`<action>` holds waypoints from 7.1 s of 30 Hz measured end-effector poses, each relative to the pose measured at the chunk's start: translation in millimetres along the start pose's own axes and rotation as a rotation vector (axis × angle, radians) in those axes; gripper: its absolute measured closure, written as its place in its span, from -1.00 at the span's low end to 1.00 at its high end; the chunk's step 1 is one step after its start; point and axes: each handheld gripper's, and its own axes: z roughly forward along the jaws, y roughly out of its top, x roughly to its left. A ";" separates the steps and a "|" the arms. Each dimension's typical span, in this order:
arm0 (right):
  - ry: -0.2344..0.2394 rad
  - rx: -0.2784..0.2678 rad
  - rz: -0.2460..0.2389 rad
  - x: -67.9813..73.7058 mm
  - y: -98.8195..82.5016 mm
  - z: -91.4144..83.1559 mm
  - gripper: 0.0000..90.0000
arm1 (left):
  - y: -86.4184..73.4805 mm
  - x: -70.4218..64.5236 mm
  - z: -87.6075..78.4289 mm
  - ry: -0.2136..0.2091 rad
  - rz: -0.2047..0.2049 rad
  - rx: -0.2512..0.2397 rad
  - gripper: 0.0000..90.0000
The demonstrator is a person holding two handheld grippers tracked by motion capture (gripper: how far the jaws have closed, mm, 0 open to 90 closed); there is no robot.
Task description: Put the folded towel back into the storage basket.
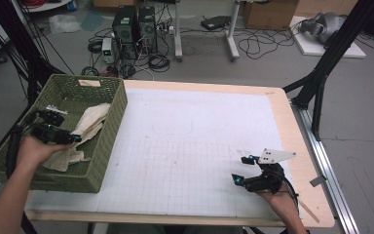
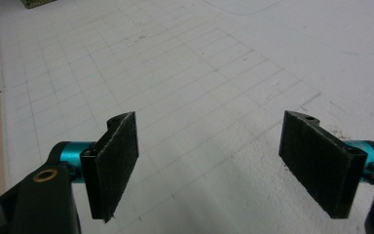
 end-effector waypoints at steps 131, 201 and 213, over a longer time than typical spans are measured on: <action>-0.013 -0.048 0.011 -0.8 -1.4 -1.9 -0.56 | -5.2 -9.7 -22.6 -0.281 0.236 -0.188 0.30; -0.039 -0.101 -0.004 2.2 5.8 -9.6 -0.71 | 5.1 -101.3 -57.5 -0.391 0.239 -0.584 -0.19; -0.039 -0.100 0.000 2.8 5.8 -10.5 -0.72 | 8.9 -124.8 -54.2 -0.421 0.252 -0.607 -0.21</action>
